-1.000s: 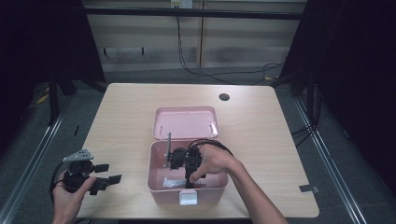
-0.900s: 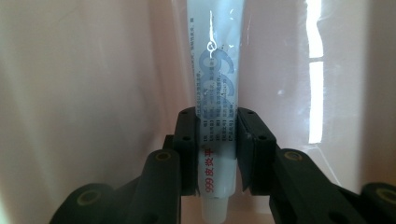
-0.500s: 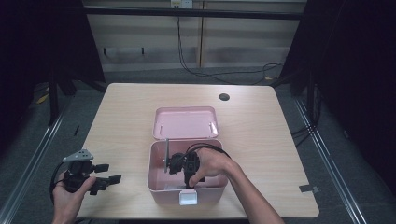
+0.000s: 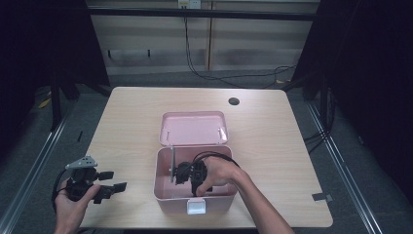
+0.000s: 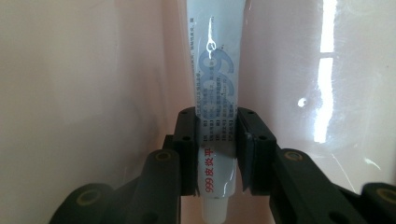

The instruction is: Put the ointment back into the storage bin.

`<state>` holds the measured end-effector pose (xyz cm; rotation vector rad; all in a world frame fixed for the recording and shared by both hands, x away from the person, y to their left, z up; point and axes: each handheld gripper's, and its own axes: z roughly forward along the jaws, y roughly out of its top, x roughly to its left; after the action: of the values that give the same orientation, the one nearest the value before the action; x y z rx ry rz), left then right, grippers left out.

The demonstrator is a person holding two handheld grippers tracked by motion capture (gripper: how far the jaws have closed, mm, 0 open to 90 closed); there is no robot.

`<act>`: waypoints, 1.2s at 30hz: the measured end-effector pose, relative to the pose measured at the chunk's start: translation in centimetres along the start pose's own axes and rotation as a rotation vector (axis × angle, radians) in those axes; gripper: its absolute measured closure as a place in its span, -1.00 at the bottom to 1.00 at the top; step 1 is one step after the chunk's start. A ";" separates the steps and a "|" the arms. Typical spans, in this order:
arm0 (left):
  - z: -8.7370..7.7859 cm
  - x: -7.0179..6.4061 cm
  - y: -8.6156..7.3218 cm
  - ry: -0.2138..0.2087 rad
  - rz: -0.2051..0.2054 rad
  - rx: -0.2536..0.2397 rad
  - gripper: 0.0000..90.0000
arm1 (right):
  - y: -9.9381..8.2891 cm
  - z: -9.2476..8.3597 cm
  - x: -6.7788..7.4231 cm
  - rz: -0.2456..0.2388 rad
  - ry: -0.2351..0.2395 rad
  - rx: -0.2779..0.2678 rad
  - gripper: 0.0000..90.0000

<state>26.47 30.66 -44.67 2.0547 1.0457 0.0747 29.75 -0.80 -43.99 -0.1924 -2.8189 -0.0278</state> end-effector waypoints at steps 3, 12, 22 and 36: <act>0.0 0.0 0.0 0.000 -0.001 0.000 -0.50 | 0.0 0.0 0.0 -0.003 -0.003 0.004 0.58; 0.0 0.0 0.0 0.000 -0.003 0.000 -0.50 | 0.0 0.1 0.0 0.006 0.000 0.008 0.57; 0.0 0.0 0.0 0.003 -0.002 0.002 -0.50 | -0.1 -0.1 0.1 0.008 0.012 -0.006 0.57; 0.0 0.0 0.0 0.000 -0.003 0.000 -0.50 | -0.9 -1.4 0.3 0.046 -0.032 -0.066 0.52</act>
<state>26.47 30.66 -44.67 2.0537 1.0485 0.0733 29.84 -1.71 -42.54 -0.2754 -2.8468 -0.1083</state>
